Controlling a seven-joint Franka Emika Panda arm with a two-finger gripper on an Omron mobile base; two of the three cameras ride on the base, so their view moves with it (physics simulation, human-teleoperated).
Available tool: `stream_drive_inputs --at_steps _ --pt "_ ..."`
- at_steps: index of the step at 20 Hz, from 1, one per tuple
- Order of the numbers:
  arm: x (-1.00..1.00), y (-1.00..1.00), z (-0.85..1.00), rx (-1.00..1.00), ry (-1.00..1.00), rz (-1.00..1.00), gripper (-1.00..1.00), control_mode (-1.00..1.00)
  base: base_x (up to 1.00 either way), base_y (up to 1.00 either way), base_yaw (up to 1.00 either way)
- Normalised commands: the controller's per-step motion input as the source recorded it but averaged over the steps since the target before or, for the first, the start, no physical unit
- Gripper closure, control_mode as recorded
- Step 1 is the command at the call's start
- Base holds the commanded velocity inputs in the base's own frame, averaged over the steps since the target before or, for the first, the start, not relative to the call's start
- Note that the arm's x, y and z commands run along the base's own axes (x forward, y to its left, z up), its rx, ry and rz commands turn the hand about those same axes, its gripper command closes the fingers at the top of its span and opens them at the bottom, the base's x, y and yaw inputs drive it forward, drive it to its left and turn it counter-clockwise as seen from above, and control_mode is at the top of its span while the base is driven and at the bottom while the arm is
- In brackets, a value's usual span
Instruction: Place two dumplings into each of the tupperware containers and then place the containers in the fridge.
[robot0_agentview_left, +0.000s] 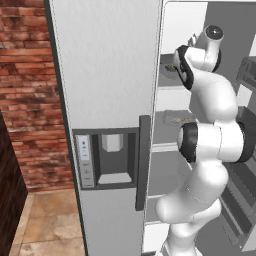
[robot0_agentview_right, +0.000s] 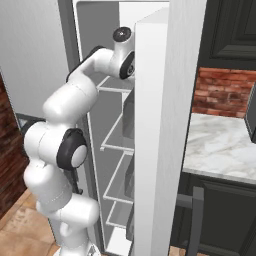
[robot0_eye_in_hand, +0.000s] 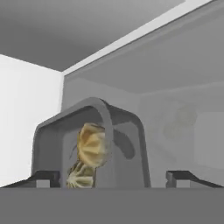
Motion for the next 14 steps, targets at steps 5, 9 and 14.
stream_drive_inputs --at_steps 5,9,14 --pt "-0.93 0.0 0.25 -0.03 -0.25 -0.04 -1.0 -1.0 0.0 0.0 0.0" --pt "-1.0 0.0 0.0 -0.08 -0.03 -0.08 -1.0 -1.0 0.0 0.0 0.0" --pt "-1.0 0.0 0.01 -0.08 0.0 -0.07 -1.0 -1.0 0.0 0.0 0.0"
